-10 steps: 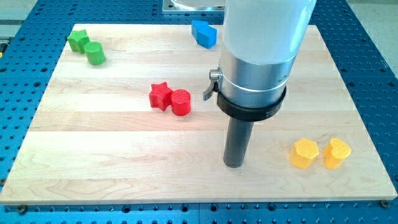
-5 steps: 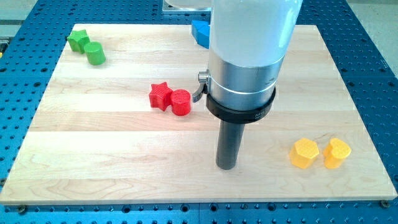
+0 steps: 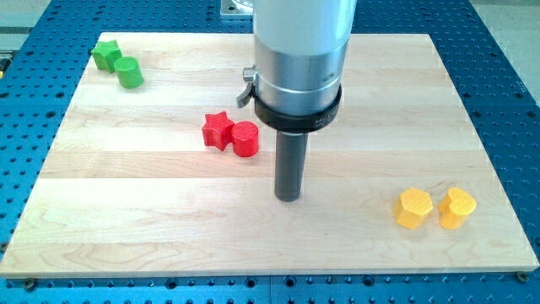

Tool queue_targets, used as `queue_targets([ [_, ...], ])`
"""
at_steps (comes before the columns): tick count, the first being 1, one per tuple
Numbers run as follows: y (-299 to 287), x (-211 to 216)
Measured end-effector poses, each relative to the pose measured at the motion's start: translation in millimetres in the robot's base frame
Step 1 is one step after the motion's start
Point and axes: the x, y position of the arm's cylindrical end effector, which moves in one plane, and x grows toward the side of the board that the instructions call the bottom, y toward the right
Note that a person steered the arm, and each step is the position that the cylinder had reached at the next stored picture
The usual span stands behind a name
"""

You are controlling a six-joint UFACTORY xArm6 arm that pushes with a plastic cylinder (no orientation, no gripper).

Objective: Slide the yellow blocks diagonally

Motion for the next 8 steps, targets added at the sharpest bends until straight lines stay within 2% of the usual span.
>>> queue_targets([
  [1,31,9],
  [2,118,-12],
  [3,228,7],
  [4,301,27],
  [5,287,34],
  [6,240,59],
  [8,168,20],
])
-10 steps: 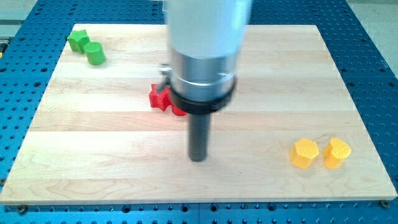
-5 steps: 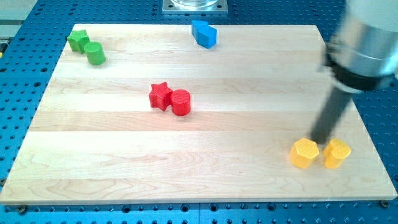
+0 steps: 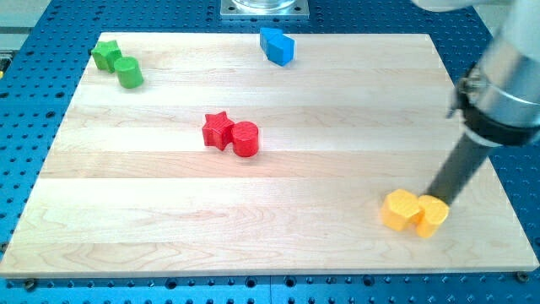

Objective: Slide the yellow blocks diagonally

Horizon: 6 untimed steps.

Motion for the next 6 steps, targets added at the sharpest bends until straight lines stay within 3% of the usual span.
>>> queue_targets([
  [2,67,46],
  [3,43,67],
  [5,-19,22],
  [6,-30,20],
])
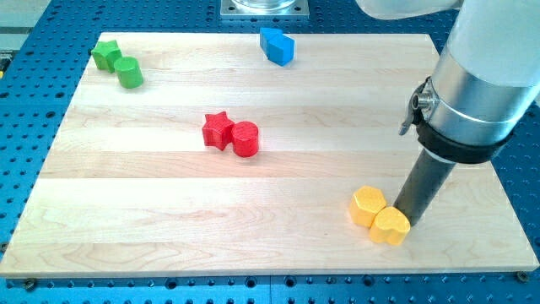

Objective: Slide the yellow blocks diagonally

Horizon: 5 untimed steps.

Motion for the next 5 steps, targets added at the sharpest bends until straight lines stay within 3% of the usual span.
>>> queue_targets([
  [2,-33,2],
  [3,32,2],
  [4,45,48],
  [5,12,54],
])
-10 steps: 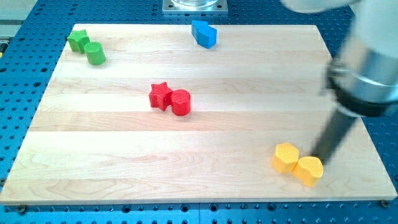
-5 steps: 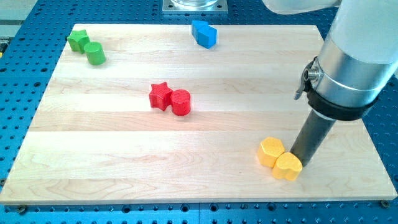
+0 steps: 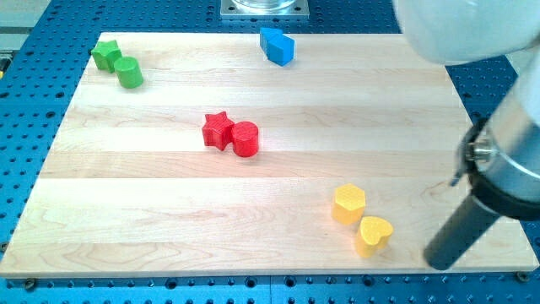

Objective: Slide the yellow blocks diagonally

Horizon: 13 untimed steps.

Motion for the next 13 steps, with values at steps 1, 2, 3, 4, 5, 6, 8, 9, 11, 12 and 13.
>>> queue_targets([
  [1,-43,-30],
  [2,-68,-65],
  [3,-117,-63],
  [4,-173,-62],
  [5,-85,-59],
  [6,-33,-69],
  [8,-70,-1],
  [9,-96,-52],
  [11,-84,-88],
  [12,-92,-128],
  [13,-179,-126],
])
